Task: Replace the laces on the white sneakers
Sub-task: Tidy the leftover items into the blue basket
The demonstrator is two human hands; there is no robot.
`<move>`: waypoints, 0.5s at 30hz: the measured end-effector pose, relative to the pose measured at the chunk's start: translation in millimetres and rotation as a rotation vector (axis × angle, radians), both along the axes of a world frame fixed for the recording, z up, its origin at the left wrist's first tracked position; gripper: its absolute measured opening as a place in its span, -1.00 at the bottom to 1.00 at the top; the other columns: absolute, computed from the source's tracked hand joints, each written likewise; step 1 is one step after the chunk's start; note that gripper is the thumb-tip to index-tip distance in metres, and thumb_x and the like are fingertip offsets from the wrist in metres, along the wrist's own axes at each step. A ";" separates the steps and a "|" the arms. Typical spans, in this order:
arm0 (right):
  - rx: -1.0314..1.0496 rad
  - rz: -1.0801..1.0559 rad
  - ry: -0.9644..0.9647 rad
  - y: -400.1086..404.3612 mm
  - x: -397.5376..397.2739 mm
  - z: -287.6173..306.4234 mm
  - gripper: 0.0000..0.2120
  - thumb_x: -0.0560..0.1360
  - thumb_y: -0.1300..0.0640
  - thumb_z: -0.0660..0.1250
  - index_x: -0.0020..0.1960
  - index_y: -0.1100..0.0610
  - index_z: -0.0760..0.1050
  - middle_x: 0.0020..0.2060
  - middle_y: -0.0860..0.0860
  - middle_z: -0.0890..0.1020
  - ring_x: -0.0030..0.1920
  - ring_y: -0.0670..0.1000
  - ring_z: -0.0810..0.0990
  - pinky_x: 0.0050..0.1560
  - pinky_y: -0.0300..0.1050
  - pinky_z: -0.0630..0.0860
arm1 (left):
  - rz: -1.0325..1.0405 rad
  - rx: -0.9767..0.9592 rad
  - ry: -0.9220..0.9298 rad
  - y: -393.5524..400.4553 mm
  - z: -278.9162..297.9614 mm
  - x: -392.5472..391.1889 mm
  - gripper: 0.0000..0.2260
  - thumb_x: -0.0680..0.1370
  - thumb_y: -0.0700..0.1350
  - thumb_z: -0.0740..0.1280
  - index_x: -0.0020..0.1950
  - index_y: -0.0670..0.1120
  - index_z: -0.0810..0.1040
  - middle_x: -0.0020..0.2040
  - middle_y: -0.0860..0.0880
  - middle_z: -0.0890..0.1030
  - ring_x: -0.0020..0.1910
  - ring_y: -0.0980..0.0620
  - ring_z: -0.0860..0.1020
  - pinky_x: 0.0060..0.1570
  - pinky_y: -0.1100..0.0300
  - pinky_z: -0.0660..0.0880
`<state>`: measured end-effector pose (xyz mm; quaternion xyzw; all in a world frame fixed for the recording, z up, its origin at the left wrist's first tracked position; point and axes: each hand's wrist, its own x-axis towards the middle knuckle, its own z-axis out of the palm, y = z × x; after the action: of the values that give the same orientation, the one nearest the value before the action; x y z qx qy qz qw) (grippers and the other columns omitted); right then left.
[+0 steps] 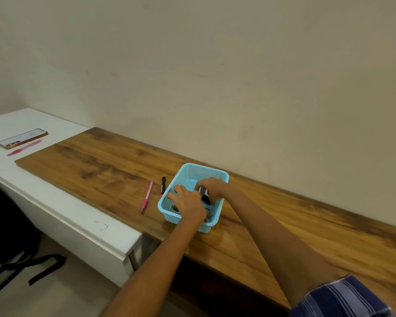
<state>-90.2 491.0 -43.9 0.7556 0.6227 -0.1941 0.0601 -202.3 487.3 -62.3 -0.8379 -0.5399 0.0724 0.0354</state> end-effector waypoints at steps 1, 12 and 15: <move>0.003 -0.009 0.049 -0.4 1.2 0.4 -0.45 0.42 0.43 0.32 0.34 0.07 0.37 0.19 -0.02 0.56 0.17 0.04 0.49 0.12 -0.07 0.46 | -0.003 -0.003 0.000 0.4 -0.8 0.3 -0.63 0.48 0.16 0.33 0.20 0.00 0.48 0.31 -0.10 0.35 0.34 -0.12 0.23 0.30 -0.13 0.19; 0.017 -0.022 -0.188 -3.2 0.1 -1.4 -0.70 0.51 0.02 0.34 0.19 0.12 0.54 0.15 0.03 0.58 0.18 0.07 0.50 0.12 0.00 0.29 | 0.017 -0.040 -0.069 2.5 -1.7 0.6 -0.56 0.43 0.24 0.36 0.20 0.02 0.47 0.30 -0.10 0.38 0.33 -0.11 0.25 0.31 -0.17 0.18; 0.032 -0.030 -0.160 -4.2 -0.9 -3.6 -0.71 0.49 0.03 0.37 0.17 0.13 0.56 0.11 0.03 0.61 0.15 0.06 0.51 0.06 -0.03 0.27 | 0.011 -0.040 -0.075 1.3 -0.3 0.0 -0.55 0.43 0.25 0.35 0.19 0.02 0.47 0.31 -0.10 0.38 0.34 -0.11 0.25 0.32 -0.15 0.17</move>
<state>-91.1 486.9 -47.5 0.7790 0.6074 -0.1239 0.0943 -202.3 488.6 -62.5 -0.8375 -0.5440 0.0519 -0.0022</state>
